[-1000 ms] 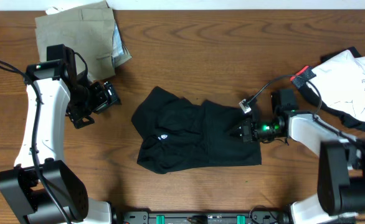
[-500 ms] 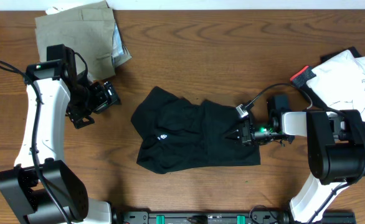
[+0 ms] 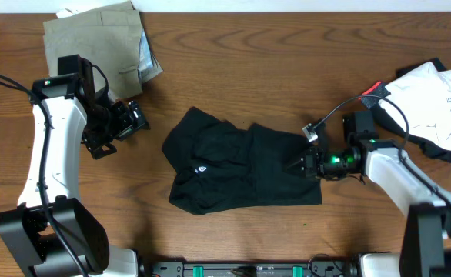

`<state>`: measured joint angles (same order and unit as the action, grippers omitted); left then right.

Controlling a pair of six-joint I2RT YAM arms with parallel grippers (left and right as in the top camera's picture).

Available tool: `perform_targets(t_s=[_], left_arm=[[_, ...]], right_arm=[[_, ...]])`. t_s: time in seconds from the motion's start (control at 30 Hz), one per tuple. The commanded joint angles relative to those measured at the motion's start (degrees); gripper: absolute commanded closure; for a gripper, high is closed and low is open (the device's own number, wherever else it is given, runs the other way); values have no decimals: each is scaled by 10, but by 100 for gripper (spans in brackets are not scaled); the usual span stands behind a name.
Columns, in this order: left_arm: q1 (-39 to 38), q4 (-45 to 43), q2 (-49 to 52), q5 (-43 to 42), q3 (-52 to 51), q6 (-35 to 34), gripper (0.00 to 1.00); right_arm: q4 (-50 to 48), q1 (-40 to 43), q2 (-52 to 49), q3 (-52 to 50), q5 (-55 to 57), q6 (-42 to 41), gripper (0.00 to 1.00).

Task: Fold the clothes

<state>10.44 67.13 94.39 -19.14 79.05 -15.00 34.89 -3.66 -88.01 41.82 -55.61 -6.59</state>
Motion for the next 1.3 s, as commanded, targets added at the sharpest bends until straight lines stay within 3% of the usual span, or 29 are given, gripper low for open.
perform_targets(t_s=[0.0, 0.33, 0.5, 0.73, 0.87, 1.17, 1.23, 1.27], left_arm=[[1, 3, -1, 3, -1, -3, 2], [1, 3, -1, 3, -1, -3, 2], [1, 3, -1, 3, -1, -3, 2], [1, 3, -1, 3, -1, -3, 2], [1, 3, -1, 3, -1, -3, 2], [1, 3, -1, 3, -1, -3, 2], [1, 1, -1, 3, -1, -3, 2], [1, 1, -1, 3, -1, -3, 2]], right_arm=[[15, -17, 7, -10, 51, -15, 96], [-157, -28, 0, -129, 41, -92, 92], [-213, -27, 0, -170, 47, -133, 84], [-220, -27, 0, -183, 84, -167, 84], [-230, -27, 0, -180, 91, -176, 93], [-141, -28, 94, -100, 79, -151, 88], [-124, -28, 132, -78, 61, -141, 80], [-118, -28, 152, -67, 59, -140, 66]])
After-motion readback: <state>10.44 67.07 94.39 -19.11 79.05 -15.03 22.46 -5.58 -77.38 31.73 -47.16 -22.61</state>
